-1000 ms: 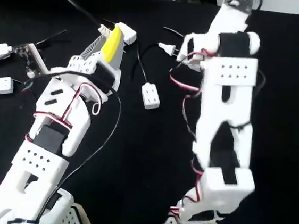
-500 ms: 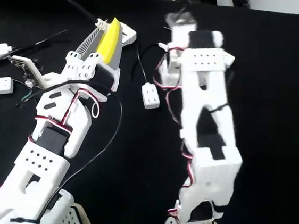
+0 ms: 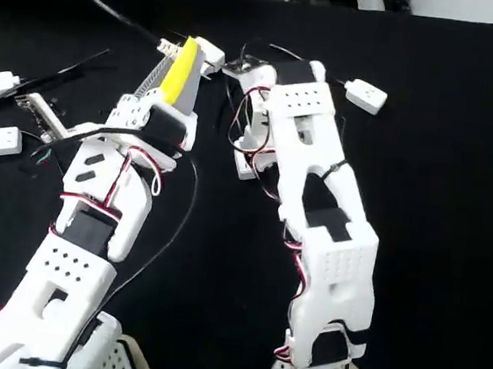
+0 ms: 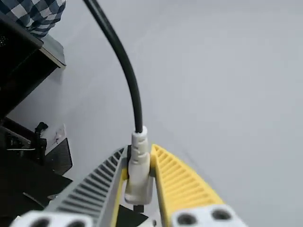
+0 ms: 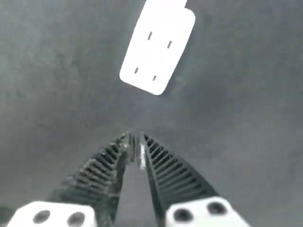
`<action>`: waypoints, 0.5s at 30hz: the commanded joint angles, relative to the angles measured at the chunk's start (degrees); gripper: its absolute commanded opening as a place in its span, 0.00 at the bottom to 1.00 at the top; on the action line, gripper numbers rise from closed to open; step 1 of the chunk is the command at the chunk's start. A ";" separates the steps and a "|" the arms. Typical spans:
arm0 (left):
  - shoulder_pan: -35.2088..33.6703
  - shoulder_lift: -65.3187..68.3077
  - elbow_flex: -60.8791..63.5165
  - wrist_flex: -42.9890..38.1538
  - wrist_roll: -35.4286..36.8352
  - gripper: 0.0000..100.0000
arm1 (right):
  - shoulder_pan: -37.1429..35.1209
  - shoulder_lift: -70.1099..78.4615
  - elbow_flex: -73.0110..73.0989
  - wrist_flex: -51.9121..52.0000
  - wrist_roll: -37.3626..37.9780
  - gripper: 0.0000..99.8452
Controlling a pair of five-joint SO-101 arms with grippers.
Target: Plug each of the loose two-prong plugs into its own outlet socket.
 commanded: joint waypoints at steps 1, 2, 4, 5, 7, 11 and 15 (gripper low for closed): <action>-6.20 -0.79 -0.84 -1.41 8.88 0.03 | 0.09 -6.11 -0.48 -3.78 1.93 0.01; -8.40 -0.79 -0.92 -1.41 11.34 0.03 | 0.79 -6.90 -0.48 -5.80 0.62 0.01; -12.18 -0.88 -1.36 -1.14 14.42 0.03 | 2.02 -8.40 -0.48 -10.20 -4.04 0.01; -13.41 -0.88 -1.45 -1.14 14.86 0.03 | 2.81 -9.10 -0.48 -12.04 -7.21 0.01; -14.73 -0.88 -1.10 -1.14 14.86 0.03 | 3.87 -10.59 -0.48 -15.03 -13.63 0.01; -14.64 -0.79 0.40 -1.32 14.86 0.03 | 3.69 -15.34 -0.48 -18.29 -27.52 0.01; -14.64 -0.70 1.89 -1.32 14.95 0.03 | 1.32 -21.58 0.13 -20.92 -34.99 0.01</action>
